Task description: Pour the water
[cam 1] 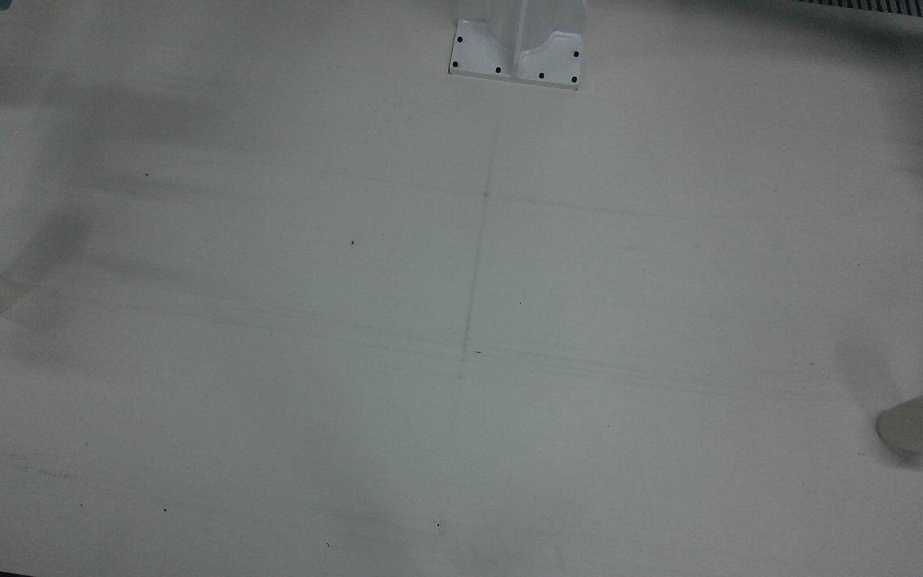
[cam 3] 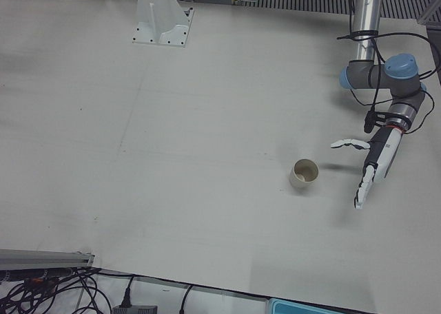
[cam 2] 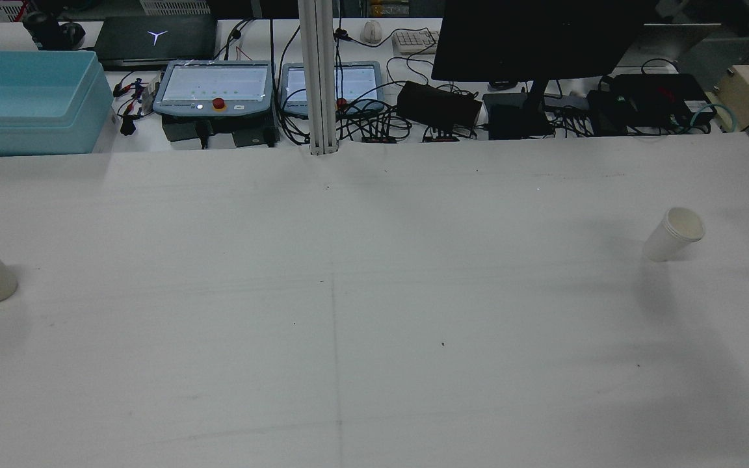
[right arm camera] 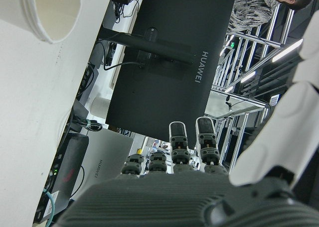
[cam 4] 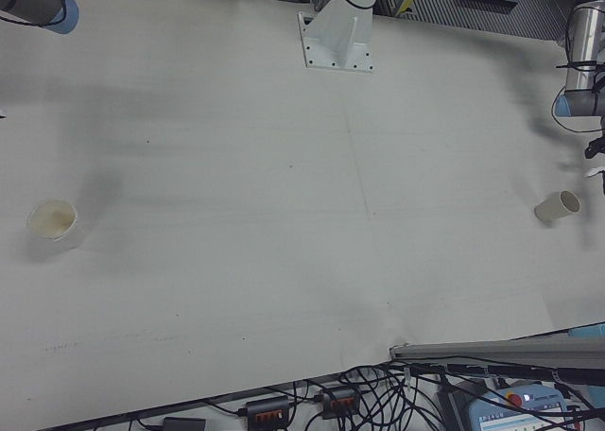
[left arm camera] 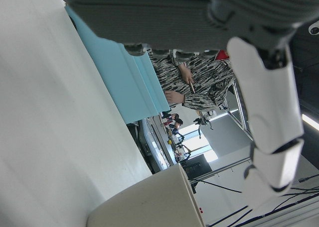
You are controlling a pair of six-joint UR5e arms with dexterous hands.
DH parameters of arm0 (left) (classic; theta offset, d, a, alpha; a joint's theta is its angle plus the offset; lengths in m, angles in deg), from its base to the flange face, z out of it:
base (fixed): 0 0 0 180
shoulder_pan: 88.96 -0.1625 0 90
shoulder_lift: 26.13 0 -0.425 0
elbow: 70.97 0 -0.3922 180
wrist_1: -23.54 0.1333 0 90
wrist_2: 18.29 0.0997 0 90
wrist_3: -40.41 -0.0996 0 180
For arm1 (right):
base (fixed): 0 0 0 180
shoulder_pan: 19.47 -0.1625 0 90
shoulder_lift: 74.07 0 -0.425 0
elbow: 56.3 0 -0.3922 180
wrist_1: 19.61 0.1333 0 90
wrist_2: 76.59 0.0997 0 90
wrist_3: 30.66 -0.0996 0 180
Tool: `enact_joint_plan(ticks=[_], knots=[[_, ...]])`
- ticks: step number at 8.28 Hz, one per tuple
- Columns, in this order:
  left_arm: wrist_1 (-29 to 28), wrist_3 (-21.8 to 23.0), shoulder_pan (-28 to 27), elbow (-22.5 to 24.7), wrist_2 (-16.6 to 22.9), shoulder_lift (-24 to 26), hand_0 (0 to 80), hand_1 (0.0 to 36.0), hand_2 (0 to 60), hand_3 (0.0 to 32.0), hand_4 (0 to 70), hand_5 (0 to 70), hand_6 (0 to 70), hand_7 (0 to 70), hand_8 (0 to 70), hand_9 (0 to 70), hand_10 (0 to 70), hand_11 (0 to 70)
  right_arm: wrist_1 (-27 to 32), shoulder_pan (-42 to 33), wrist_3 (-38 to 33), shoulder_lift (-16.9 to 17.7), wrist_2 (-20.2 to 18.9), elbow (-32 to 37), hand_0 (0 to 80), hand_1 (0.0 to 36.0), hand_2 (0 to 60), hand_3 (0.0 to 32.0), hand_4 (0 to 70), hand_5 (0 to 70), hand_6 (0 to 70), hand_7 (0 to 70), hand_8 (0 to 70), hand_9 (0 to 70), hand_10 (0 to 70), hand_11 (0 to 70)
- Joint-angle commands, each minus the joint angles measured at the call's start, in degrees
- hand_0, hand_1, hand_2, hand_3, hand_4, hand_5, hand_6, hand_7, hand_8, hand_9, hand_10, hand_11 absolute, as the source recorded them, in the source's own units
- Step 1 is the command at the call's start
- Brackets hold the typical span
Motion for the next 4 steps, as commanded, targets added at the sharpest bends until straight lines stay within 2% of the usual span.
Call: enact_joint_plan(ticks=[1,2,3,4], knots=[[-0.19,0.22,-0.91,0.17,-0.59,-0.15,41.7,11.1,12.7,0.0,0.0,0.0,0.0,0.0,0.0,0.0,0.0,0.0,0.00,0.32,0.05,-0.09,0.15,0.05,41.2,8.6,13.1,0.0,11.1,23.6,12.2,23.0,3.3,8.3,4.2,6.9],[0.07,-0.05,-1.18,0.17,-0.59,-0.06,40.1,9.8,12.0,0.0,0.0,0.0,0.0,0.0,0.0,0.0,0.0,0.0,0.00,0.32,0.05,-0.09,0.15,0.05,41.8,9.0,13.4,0.0,11.4,23.8,12.5,23.3,3.3,8.4,4.3,7.1],[0.16,-0.22,-2.40,0.26,-0.67,0.03,41.2,10.6,12.1,0.0,0.0,0.0,0.0,0.0,0.0,0.0,0.0,0.0,0.00,0.41,0.05,-0.09,0.15,0.05,41.8,9.1,13.4,0.0,11.0,23.7,12.1,23.0,3.2,8.2,4.2,6.9],[0.95,-0.92,-2.41,0.95,-0.50,0.11,46.6,16.1,14.6,0.0,0.0,0.0,0.0,0.0,0.0,0.0,0.0,0.0,0.00,0.41,0.05,0.00,0.15,0.05,41.7,9.1,13.3,0.0,10.6,23.2,11.9,22.7,3.1,8.1,4.2,6.9]])
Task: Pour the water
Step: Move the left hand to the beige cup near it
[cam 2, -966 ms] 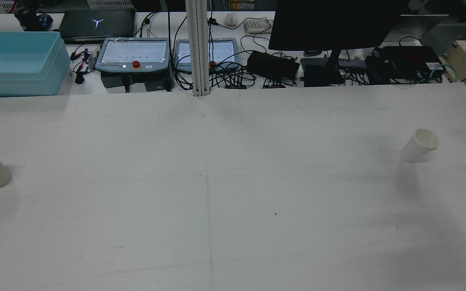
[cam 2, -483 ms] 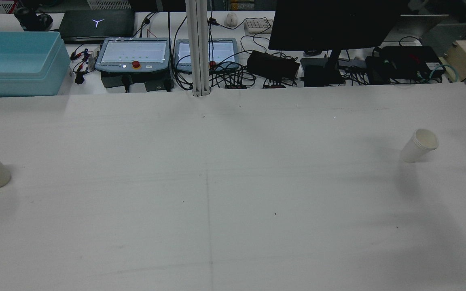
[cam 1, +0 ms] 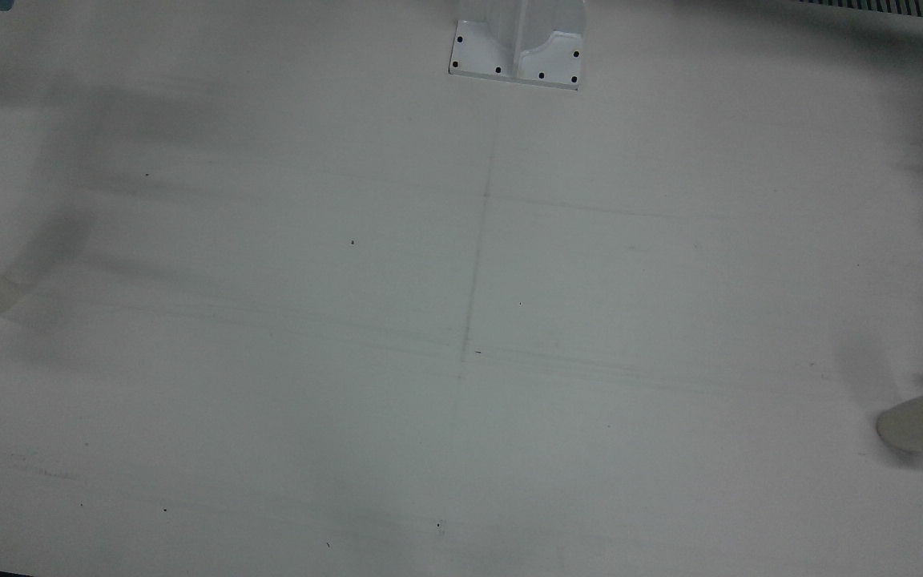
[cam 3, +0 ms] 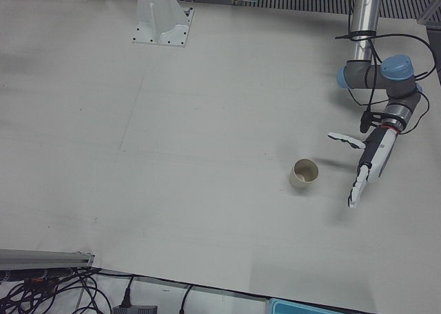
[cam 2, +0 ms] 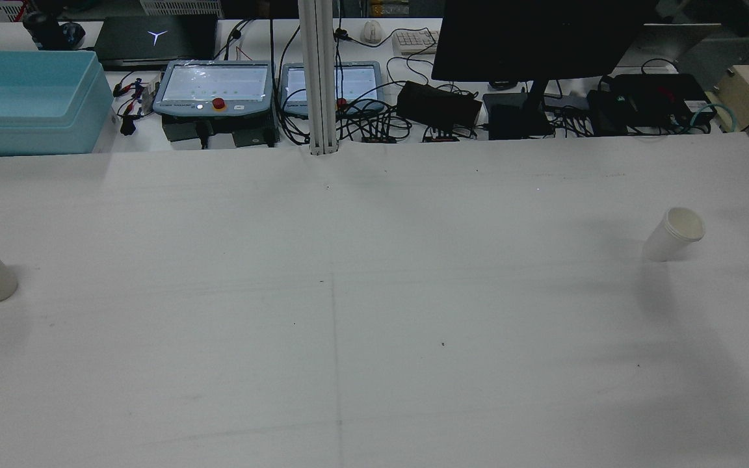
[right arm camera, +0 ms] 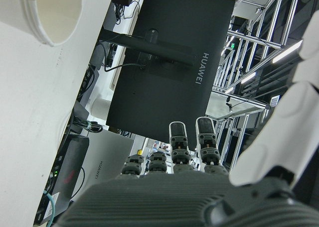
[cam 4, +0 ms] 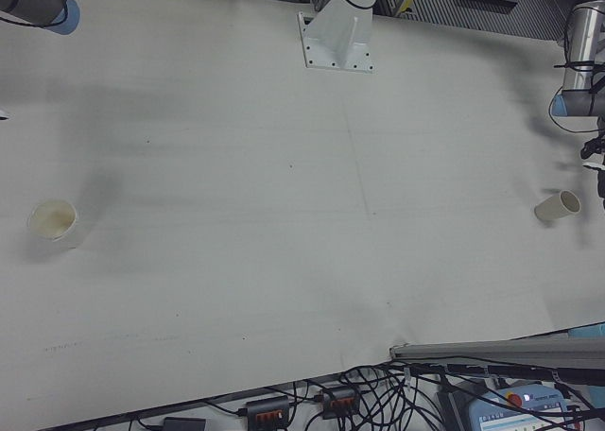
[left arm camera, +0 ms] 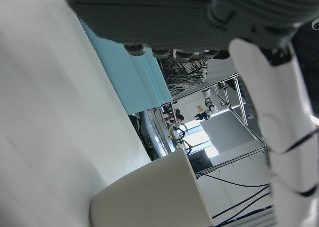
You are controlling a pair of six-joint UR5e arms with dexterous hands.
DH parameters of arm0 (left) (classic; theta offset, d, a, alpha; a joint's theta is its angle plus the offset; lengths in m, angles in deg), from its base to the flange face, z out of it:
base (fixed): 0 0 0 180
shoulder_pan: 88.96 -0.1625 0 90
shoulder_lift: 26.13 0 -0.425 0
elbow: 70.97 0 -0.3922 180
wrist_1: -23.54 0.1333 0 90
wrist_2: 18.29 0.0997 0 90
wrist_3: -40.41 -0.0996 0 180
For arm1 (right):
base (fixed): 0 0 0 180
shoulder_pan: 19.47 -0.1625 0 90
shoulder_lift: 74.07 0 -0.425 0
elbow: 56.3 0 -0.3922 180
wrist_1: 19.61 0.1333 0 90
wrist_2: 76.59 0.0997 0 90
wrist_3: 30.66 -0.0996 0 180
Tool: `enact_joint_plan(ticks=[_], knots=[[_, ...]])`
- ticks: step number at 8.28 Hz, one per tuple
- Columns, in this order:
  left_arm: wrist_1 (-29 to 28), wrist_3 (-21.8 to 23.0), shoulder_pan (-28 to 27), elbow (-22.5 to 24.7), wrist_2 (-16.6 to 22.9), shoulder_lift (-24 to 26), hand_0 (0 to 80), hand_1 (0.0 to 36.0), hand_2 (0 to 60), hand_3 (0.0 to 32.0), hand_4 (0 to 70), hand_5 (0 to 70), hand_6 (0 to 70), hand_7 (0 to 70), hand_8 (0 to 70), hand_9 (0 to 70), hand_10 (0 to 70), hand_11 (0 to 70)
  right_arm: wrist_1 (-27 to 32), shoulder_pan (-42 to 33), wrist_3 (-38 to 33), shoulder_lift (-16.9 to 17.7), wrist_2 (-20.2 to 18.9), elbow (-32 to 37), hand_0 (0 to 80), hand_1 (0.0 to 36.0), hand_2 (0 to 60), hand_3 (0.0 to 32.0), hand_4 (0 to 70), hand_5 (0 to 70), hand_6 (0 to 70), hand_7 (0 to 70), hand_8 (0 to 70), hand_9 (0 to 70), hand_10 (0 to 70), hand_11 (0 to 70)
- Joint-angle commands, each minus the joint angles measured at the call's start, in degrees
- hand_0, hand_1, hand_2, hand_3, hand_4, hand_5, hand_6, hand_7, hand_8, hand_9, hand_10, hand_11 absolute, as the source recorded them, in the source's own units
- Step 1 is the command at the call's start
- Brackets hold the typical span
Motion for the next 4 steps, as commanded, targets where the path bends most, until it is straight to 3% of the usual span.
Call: enact_joint_plan(ticks=[1,4], knots=[[3.17,-1.69,-0.96,2.59,0.38,0.08,46.8,15.8,14.0,0.0,0.0,0.0,0.0,0.0,0.0,0.0,0.0,0.0,-0.09,0.16,0.00,-0.01,0.01,0.00,41.9,9.2,13.4,0.0,10.7,23.3,11.9,22.6,3.1,7.9,4.1,6.8],[6.26,-5.71,-2.80,6.19,0.55,-0.01,47.3,15.8,11.6,0.0,0.0,0.0,0.0,0.0,0.0,0.0,0.0,0.0,-0.09,0.42,0.18,0.08,0.01,0.00,41.8,9.1,13.4,0.0,10.4,23.1,11.7,22.5,3.1,8.0,4.2,7.0]])
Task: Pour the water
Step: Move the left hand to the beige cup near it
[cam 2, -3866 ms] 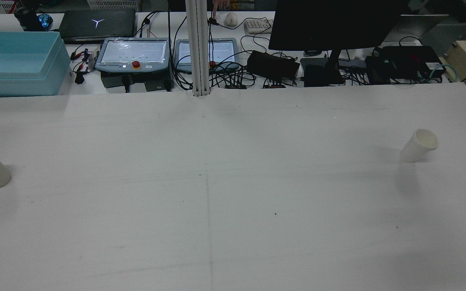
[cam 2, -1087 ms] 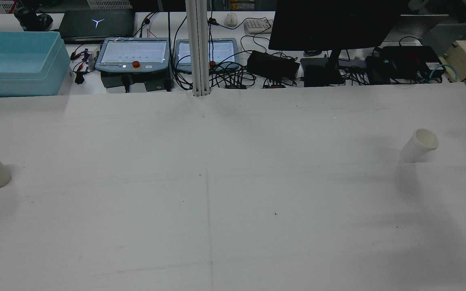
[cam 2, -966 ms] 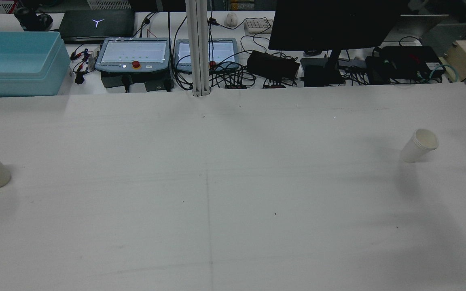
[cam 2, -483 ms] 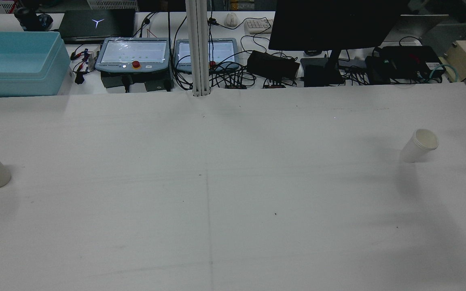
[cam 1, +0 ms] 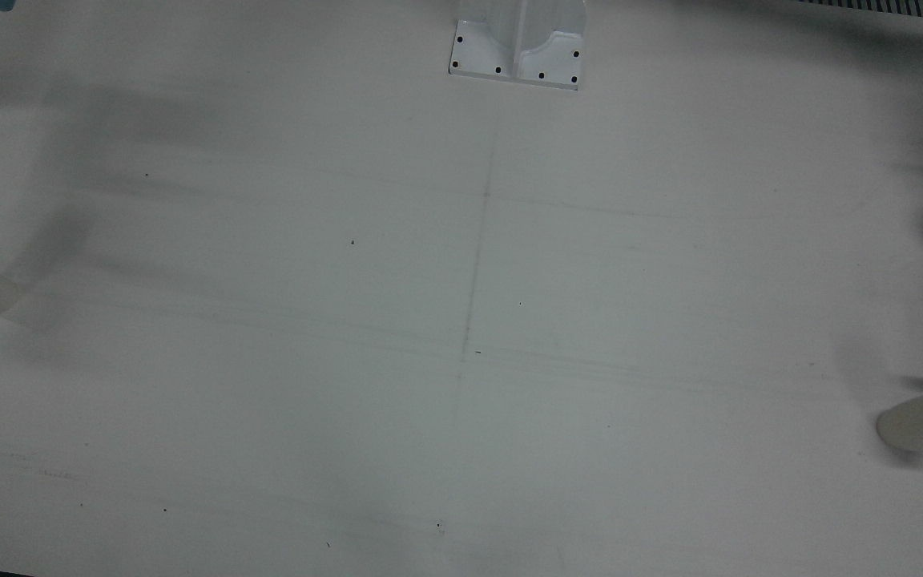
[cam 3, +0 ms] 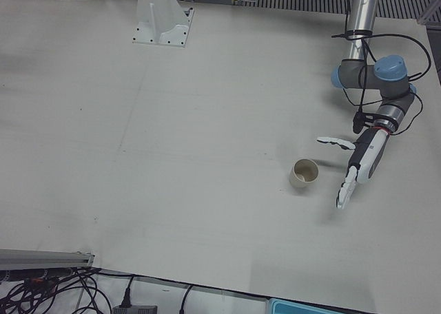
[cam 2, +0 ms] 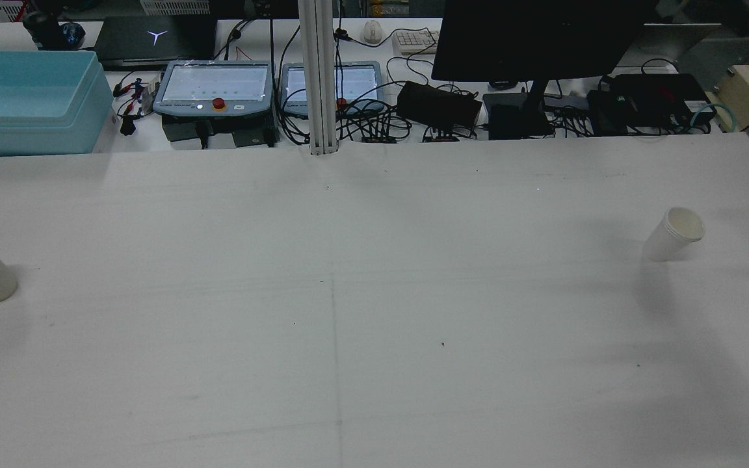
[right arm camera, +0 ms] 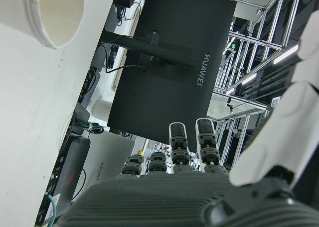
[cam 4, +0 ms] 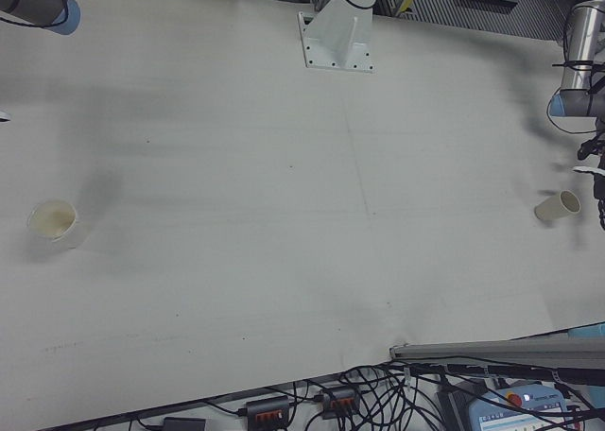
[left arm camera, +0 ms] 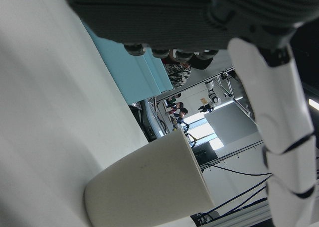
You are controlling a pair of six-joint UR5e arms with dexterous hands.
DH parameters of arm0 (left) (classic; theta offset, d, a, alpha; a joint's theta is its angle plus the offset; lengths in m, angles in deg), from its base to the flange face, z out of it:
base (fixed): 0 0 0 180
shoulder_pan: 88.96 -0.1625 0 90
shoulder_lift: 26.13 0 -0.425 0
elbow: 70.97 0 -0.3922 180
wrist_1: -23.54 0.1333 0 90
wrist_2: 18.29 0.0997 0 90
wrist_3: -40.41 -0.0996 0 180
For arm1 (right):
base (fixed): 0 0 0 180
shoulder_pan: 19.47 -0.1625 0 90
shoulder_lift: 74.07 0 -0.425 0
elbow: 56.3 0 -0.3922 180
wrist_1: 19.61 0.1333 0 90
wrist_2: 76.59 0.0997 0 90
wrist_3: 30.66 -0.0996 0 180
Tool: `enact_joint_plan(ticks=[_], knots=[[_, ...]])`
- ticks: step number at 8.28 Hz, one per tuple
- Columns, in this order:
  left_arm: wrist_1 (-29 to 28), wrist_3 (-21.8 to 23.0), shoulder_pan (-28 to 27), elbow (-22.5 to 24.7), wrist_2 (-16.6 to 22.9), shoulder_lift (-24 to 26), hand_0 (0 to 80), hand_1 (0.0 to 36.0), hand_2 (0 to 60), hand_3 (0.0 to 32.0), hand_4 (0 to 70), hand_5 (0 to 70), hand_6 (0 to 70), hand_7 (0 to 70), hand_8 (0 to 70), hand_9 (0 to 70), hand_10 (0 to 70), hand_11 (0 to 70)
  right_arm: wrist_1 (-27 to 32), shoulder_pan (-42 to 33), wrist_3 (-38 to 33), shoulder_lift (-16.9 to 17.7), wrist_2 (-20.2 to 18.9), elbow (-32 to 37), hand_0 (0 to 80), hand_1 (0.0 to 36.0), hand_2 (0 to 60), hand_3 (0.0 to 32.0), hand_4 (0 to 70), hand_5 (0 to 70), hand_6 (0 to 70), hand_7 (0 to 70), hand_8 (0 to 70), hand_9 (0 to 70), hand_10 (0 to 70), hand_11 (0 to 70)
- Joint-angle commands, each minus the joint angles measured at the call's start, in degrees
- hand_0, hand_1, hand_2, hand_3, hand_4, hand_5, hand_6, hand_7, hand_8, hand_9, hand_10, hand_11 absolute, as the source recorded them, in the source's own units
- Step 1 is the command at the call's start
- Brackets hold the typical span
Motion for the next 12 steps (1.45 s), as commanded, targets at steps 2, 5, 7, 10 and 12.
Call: enact_joint_plan(ticks=[2,5,7,10,12], knots=[[2.11,-4.48,-2.11,2.72,-0.31,-0.10,46.7,15.3,11.6,0.0,0.0,0.0,0.0,0.0,0.0,0.0,0.0,0.0,-0.07,0.16,0.03,0.05,0.00,0.00,41.8,9.1,13.0,0.0,10.0,22.7,11.5,22.3,3.0,7.9,4.2,7.0],[1.49,-5.88,-3.60,0.97,-0.67,0.17,46.3,15.4,13.4,0.0,0.0,0.0,0.0,0.0,0.0,0.0,0.0,0.0,0.02,0.42,0.38,0.05,0.00,0.00,41.8,9.2,13.4,0.0,10.2,22.9,11.7,22.5,3.1,8.1,4.3,7.2],[1.75,-6.24,-4.57,0.87,-2.15,0.34,46.5,16.5,14.4,0.0,0.0,0.0,0.0,0.0,0.0,0.0,0.0,0.0,0.02,0.60,0.38,0.05,0.00,0.00,41.9,9.2,13.3,0.0,10.1,22.9,11.6,22.4,3.0,7.9,4.3,7.1],[2.28,-6.24,-4.66,-2.37,-2.25,3.58,48.8,21.6,18.8,0.0,0.0,0.0,0.0,0.0,0.0,0.0,0.0,0.0,0.02,0.69,0.38,0.05,0.00,0.00,42.3,9.6,13.7,0.0,9.9,23.0,11.7,22.7,3.2,8.1,4.3,7.2],[2.54,-6.24,-5.10,-2.47,-2.25,4.04,48.5,21.1,19.4,0.0,0.0,0.0,0.0,0.0,0.0,0.0,0.0,0.0,0.02,0.69,0.38,0.05,0.00,0.00,42.3,9.6,13.4,0.0,9.2,22.7,11.3,22.2,2.9,7.9,4.1,6.9]])
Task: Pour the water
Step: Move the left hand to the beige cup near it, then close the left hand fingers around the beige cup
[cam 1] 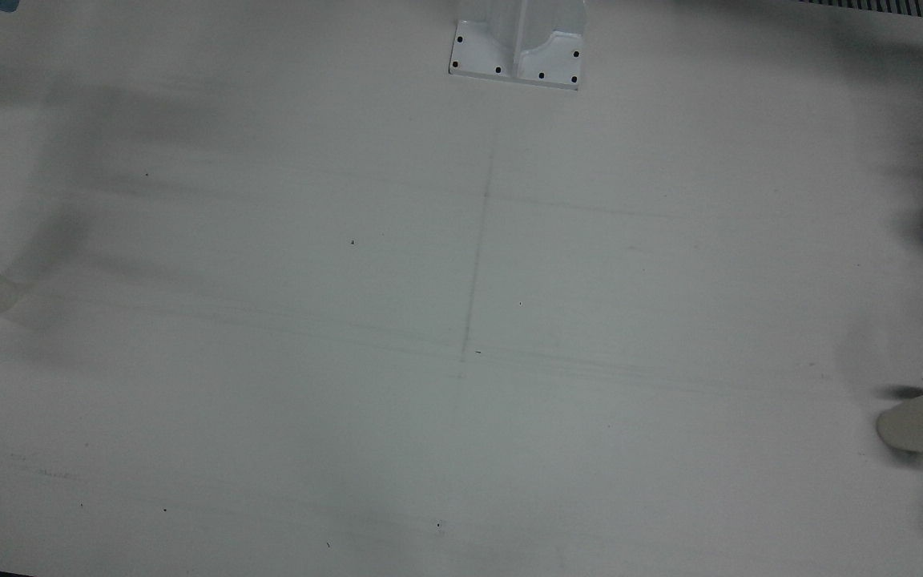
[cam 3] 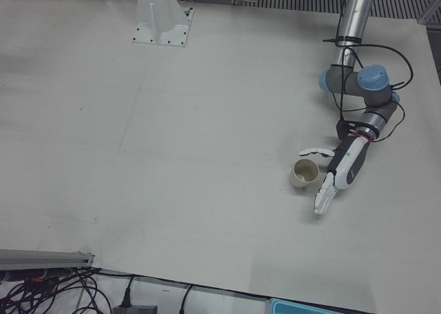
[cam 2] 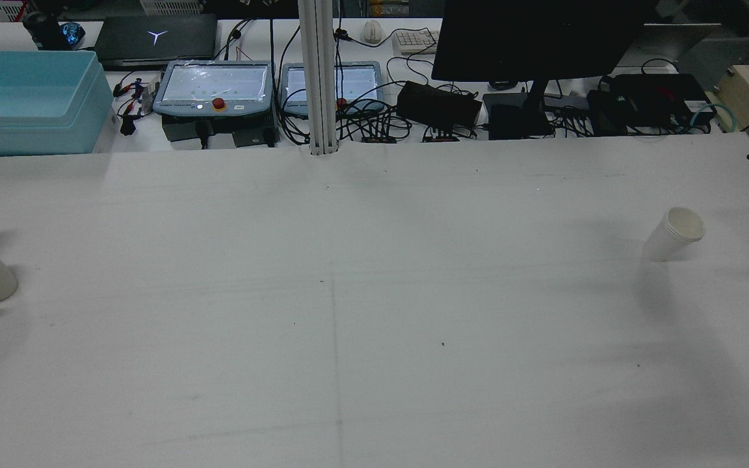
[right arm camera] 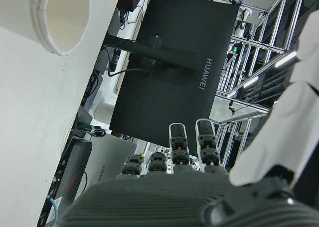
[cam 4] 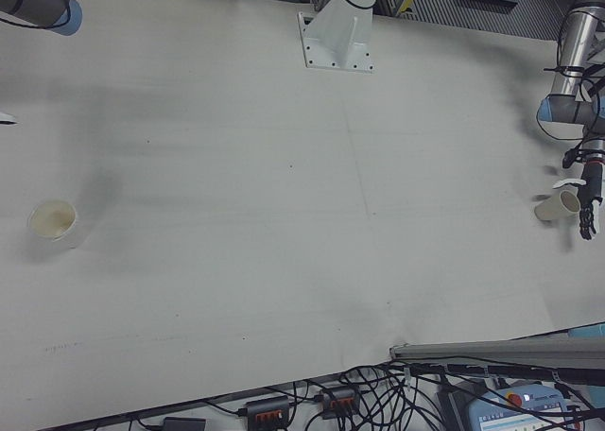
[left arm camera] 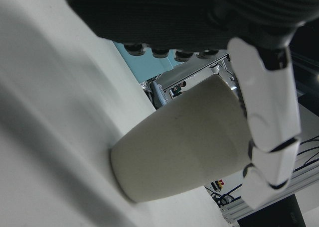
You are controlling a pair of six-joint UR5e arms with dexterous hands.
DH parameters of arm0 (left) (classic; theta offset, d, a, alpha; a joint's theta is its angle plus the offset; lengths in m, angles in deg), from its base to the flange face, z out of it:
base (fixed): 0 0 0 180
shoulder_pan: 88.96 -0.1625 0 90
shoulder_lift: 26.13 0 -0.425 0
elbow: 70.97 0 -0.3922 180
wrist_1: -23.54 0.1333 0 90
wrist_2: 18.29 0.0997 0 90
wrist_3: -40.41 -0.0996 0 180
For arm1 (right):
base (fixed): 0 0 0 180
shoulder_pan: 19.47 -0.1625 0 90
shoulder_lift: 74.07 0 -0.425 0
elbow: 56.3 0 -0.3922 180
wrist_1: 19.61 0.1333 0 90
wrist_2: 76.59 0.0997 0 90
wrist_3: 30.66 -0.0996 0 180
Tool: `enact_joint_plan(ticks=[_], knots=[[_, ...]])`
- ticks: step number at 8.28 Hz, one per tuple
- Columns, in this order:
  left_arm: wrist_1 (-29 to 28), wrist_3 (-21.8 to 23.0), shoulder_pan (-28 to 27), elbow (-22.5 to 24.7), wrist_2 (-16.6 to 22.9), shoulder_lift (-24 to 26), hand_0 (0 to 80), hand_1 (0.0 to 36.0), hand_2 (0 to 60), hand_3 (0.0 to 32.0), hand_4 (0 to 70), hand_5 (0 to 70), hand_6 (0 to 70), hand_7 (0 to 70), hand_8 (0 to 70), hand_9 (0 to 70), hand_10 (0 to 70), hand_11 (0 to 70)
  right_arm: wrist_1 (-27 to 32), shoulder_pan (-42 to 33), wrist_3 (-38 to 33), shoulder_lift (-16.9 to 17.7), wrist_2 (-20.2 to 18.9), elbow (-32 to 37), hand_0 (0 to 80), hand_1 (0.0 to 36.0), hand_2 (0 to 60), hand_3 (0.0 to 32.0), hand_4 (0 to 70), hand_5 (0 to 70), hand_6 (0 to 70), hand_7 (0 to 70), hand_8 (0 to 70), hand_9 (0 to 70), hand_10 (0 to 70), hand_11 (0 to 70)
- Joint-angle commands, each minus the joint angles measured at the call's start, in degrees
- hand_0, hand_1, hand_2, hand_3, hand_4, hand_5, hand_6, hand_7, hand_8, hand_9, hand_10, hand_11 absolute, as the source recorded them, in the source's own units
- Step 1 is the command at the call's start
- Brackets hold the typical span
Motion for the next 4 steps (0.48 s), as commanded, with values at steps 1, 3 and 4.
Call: enact_joint_plan(ticks=[1,3,4], knots=[[0.22,-0.02,-0.35,-0.66,-0.02,0.84,48.1,20.5,19.0,0.0,0.0,0.0,0.0,0.0,0.0,0.0,0.0,0.0,0.00,0.09,-0.01,0.02,0.00,0.00,42.4,9.6,13.4,0.0,9.4,22.8,11.3,22.0,3.0,7.9,4.2,7.0],[0.48,-0.02,-0.35,-0.66,-0.02,1.01,47.2,19.4,20.0,0.0,0.0,0.0,0.0,0.0,0.0,0.0,0.0,0.0,0.00,0.09,0.08,0.02,0.00,0.00,42.2,9.5,13.3,0.0,9.4,22.8,11.3,22.1,3.0,8.0,4.3,7.2],[1.01,-0.02,-0.44,-0.66,-0.02,1.45,47.1,19.4,20.6,0.0,0.0,0.0,0.0,0.0,0.0,0.0,0.0,0.0,0.00,0.09,0.08,0.02,0.00,0.00,42.3,9.5,13.0,0.0,9.0,22.5,11.2,22.1,3.0,8.0,4.4,7.3]])
